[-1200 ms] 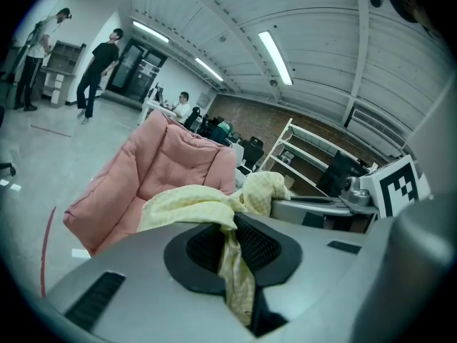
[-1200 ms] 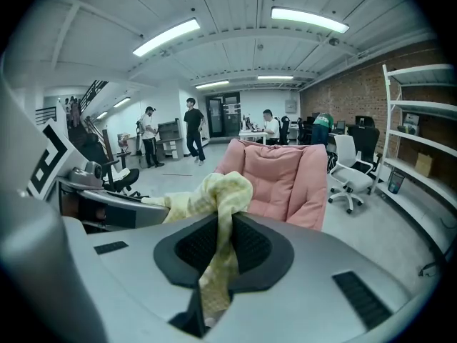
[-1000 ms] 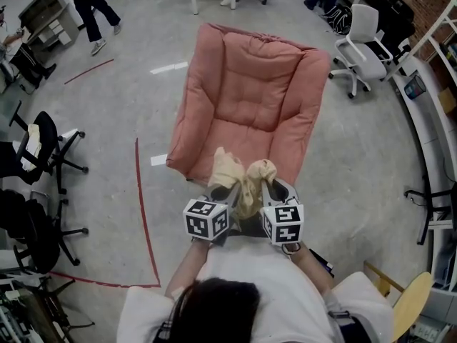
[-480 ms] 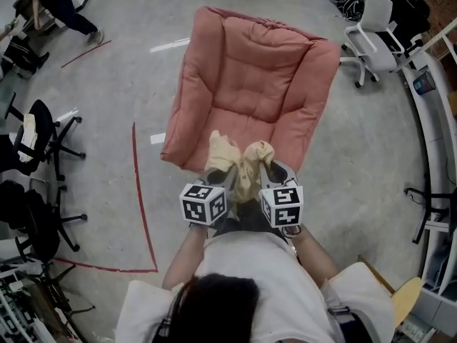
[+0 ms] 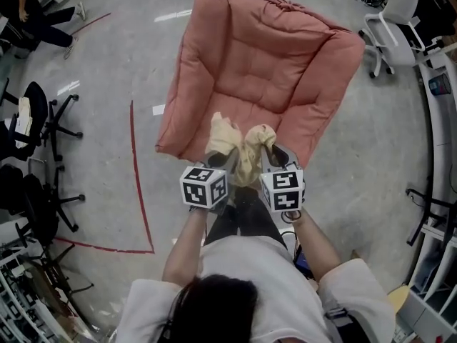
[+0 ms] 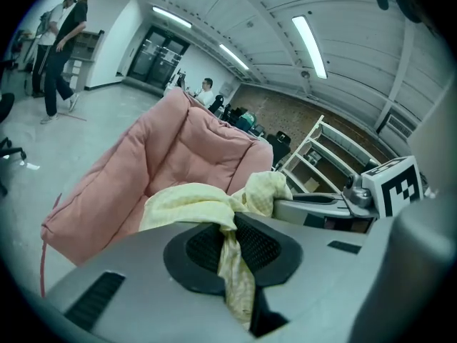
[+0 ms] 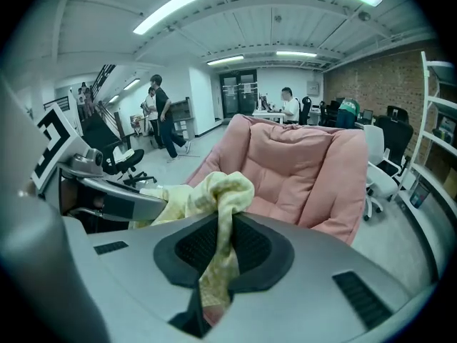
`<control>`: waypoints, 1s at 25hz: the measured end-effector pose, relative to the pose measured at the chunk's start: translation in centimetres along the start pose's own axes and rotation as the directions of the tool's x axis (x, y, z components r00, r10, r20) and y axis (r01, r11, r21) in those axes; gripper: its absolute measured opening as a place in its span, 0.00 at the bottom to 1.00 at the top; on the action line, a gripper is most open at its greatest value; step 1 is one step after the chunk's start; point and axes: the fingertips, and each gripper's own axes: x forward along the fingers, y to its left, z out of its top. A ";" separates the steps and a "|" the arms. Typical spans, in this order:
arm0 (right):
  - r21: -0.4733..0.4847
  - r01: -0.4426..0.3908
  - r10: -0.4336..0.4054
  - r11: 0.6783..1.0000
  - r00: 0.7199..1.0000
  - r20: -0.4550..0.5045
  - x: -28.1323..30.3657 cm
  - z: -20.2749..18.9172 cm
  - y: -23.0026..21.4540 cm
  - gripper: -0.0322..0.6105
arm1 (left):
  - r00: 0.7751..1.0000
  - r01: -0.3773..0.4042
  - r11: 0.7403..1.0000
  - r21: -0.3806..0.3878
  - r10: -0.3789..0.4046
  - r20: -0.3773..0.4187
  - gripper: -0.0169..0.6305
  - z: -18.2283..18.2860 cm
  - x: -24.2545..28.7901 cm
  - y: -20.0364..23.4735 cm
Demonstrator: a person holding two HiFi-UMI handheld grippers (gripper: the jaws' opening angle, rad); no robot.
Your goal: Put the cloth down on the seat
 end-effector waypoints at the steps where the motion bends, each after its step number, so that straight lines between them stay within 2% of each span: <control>1: 0.001 -0.003 0.003 1.000 1.000 -0.008 0.9 -0.1 -0.4 0.14 | 1.000 -0.006 1.000 -0.015 0.006 -0.002 0.11 0.0 0.8 0.6; 5: 0.005 -0.006 0.006 1.000 0.999 -0.035 4.7 -1.0 -2.0 0.14 | 0.999 -0.035 0.994 -0.107 0.035 0.001 0.11 -0.4 4.1 3.1; 13: 0.048 -0.038 0.043 0.998 0.992 -0.117 14.5 -5.7 -4.2 0.14 | 0.994 -0.106 0.976 -0.191 0.097 -0.055 0.11 -3.5 11.6 9.9; 18: 0.075 -0.077 0.087 0.994 0.985 -0.148 18.5 -7.9 -4.8 0.14 | 0.989 -0.132 0.971 -0.199 0.115 -0.094 0.11 -4.8 14.5 12.4; 25: 0.159 -0.096 0.134 0.983 0.959 -0.251 24.9 -12.3 -6.2 0.14 | 0.979 -0.152 0.967 -0.204 0.119 -0.165 0.11 -7.3 19.6 16.0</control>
